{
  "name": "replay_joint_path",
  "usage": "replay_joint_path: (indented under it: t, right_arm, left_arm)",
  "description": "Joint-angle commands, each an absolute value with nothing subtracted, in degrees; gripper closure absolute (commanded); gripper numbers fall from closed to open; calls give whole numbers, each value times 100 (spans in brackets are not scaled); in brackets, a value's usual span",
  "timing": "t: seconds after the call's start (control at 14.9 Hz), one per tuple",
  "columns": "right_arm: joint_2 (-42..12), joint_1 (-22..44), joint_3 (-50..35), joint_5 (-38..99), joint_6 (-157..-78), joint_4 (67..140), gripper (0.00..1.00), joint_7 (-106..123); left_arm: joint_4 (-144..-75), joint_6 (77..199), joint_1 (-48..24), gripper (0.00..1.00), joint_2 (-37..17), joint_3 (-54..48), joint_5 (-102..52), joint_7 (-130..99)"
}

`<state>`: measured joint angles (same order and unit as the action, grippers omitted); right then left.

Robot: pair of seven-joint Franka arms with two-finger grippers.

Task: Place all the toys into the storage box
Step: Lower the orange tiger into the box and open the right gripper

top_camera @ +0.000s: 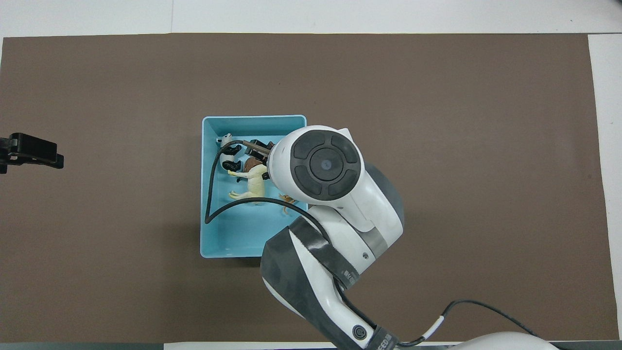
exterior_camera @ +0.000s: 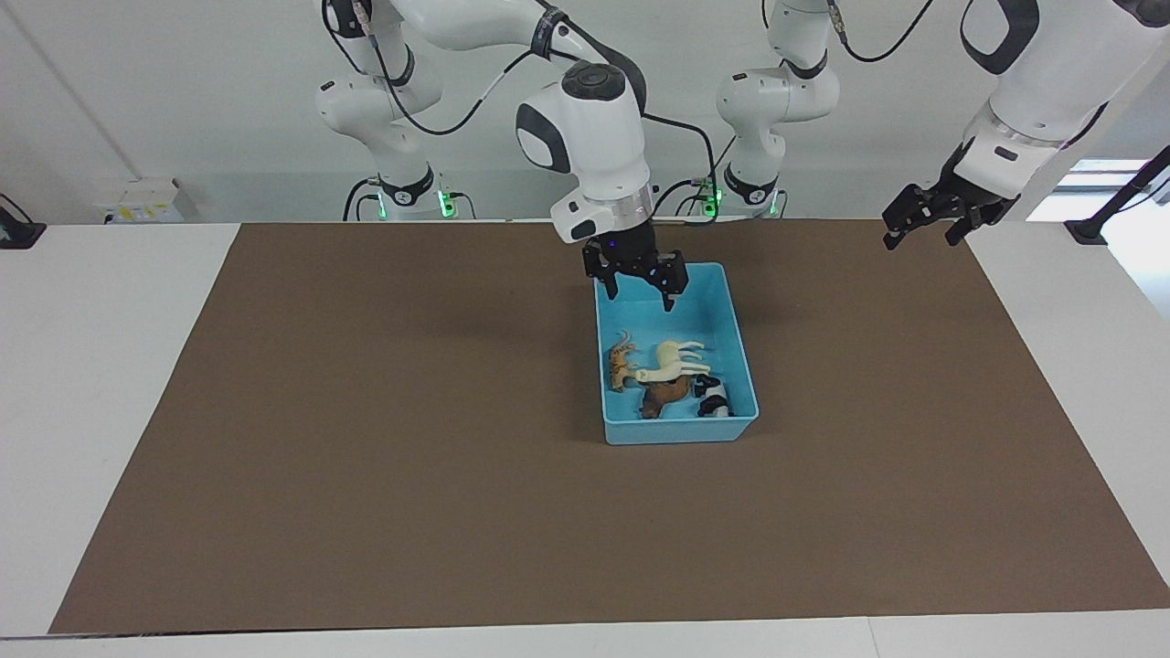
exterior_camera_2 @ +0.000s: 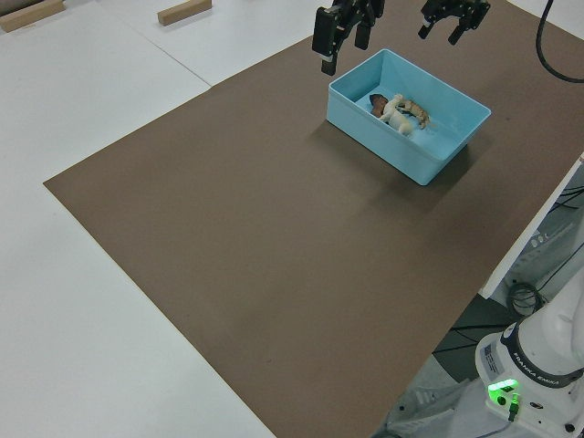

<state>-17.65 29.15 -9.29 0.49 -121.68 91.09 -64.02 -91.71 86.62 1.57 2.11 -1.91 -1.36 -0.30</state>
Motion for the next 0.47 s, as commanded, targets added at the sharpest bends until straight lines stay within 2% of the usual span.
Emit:
replay_joint_path:
  t: [0.0,0.27,0.4]
  right_arm:
    - [-1758,2506,-967,-18,-12050,9202,0,-5487]
    - [-1618,2408,-984,0,-12409,9701,0,-5036]
    - [-1495,2417,-984,18,-12288,9939,0,-4993]
  left_arm:
    - [-9272,8604,-52,0,430,-123,-88,18]
    - [-9325,8692,-123,0,466,-106,-88,44]
    - [-9255,8684,-193,0,439,-53,-79,61]
